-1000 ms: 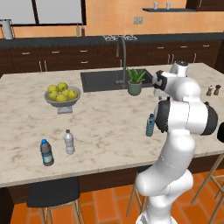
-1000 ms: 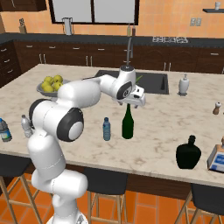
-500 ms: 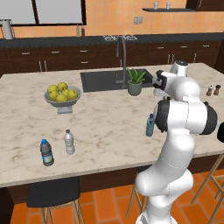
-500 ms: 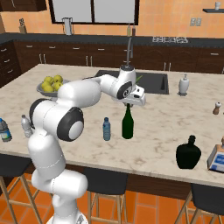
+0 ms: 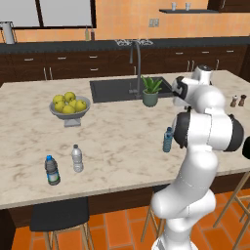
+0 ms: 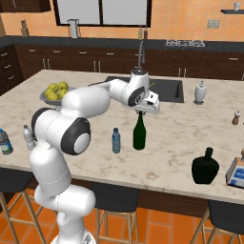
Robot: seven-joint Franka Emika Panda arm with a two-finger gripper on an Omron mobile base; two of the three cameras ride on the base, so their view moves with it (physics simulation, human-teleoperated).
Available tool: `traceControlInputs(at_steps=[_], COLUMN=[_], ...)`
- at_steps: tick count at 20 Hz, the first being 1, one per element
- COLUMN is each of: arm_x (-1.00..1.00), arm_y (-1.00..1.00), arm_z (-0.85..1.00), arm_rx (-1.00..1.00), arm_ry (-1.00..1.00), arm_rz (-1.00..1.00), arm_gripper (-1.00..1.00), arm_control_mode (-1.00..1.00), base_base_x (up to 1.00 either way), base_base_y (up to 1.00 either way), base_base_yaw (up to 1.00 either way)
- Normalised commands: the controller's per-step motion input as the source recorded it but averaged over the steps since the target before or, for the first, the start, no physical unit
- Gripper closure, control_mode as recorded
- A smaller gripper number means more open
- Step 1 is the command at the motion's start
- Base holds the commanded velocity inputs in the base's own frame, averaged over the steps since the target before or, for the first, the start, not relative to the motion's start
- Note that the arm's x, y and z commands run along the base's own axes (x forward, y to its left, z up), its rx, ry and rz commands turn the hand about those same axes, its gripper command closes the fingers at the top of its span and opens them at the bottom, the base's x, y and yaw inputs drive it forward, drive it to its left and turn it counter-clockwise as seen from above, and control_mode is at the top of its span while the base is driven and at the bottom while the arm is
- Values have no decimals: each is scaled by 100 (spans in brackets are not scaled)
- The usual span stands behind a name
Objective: Move the plastic bottles in the middle to the plastics group, and the glass bottles in the middle to the glass group.
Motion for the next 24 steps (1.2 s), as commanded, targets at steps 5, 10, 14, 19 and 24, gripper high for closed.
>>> traceControlInputs(at_steps=[5,10,14,19,24], arm_x=[-32,-16,0,0,0], arm_y=[-52,-46,-41,-43,-31], arm_z=[25,16,19,15,7], arm_rx=[0,0,0,0,0], arm_ry=[0,0,0,0,0], arm_rz=[0,0,-2,-1,-3], arm_gripper=[100,100,100,100,100], arm_control_mode=[-100,-100,-100,-100,-100], base_base_x=[0,0,0,0,0], base_base_y=[0,0,0,0,0], base_base_yaw=[0,0,0,0,0])
